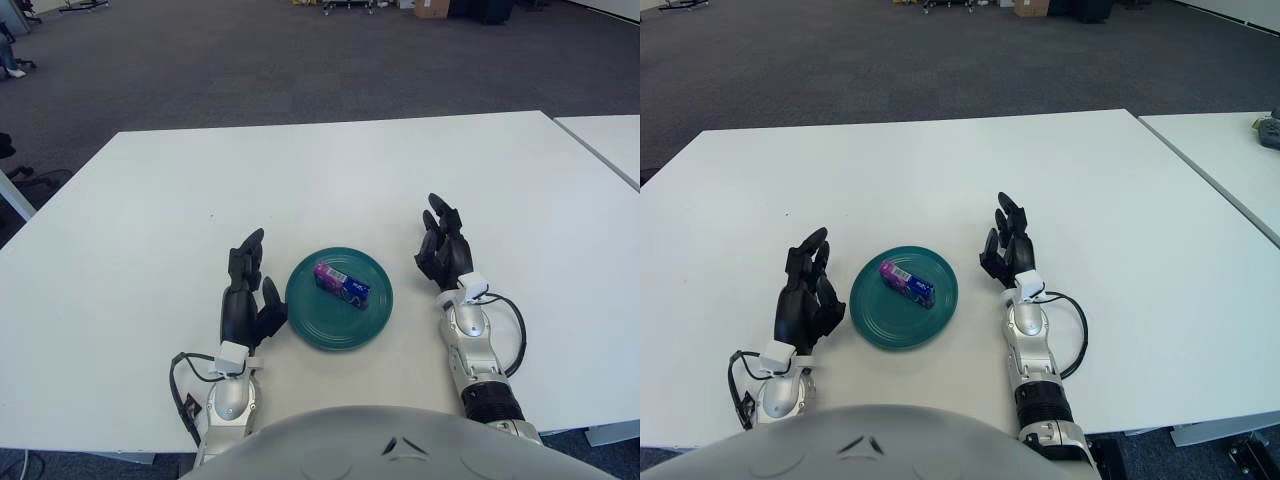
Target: Put the gum into the plate.
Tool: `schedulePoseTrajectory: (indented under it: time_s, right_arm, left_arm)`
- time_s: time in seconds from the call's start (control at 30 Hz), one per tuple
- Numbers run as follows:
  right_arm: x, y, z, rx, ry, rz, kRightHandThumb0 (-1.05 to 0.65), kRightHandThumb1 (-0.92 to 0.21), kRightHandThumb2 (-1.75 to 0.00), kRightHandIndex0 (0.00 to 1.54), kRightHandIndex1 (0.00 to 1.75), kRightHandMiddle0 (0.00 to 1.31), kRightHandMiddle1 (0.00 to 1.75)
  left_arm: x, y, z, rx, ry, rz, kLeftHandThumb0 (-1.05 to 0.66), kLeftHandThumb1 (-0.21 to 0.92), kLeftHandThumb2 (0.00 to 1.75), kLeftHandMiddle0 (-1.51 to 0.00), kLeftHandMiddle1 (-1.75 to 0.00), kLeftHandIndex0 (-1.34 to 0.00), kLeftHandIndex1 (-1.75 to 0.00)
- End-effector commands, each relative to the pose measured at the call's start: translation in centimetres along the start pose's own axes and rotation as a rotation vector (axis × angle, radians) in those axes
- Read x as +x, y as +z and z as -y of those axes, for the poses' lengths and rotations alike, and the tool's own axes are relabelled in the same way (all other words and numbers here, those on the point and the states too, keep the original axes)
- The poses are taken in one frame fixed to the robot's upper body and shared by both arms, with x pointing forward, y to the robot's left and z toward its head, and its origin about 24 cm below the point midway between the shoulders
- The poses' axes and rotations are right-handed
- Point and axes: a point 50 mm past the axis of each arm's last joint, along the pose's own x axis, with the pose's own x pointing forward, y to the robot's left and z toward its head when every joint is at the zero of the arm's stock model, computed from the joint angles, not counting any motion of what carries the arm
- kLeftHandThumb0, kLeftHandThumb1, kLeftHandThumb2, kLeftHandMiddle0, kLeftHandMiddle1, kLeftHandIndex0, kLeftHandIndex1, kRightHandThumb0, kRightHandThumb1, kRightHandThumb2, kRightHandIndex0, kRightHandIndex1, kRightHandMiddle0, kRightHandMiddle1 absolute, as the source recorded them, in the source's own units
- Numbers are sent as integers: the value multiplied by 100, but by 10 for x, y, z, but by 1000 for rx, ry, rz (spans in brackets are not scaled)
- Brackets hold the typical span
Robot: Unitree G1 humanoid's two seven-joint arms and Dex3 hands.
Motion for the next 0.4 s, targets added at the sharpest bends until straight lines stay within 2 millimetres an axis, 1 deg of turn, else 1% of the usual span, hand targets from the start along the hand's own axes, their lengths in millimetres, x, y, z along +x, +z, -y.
schedulePoseTrajectory:
  time_s: [0.0,0.23,0.37]
  right_arm:
    - [-32,-29,0,7,14,-160,-70,-92,-83,24,1,0,48]
    - [-30,-30,-4,13,59,-177,-67,-92,-82,21,0,0,42]
    - [-30,-27,-8,3,73,-182,-66,-92,-84,19,0,0,41]
  left_arm:
    - [1,-4,-5,2,16,-5,-100,92,94,-26,-1,0,-86]
    - [2,-7,-9,-2,20,-18,-100,92,94,-24,0,0,-79]
    - [5,-5,-12,6,15,-26,-99,92,95,-22,0,0,-72]
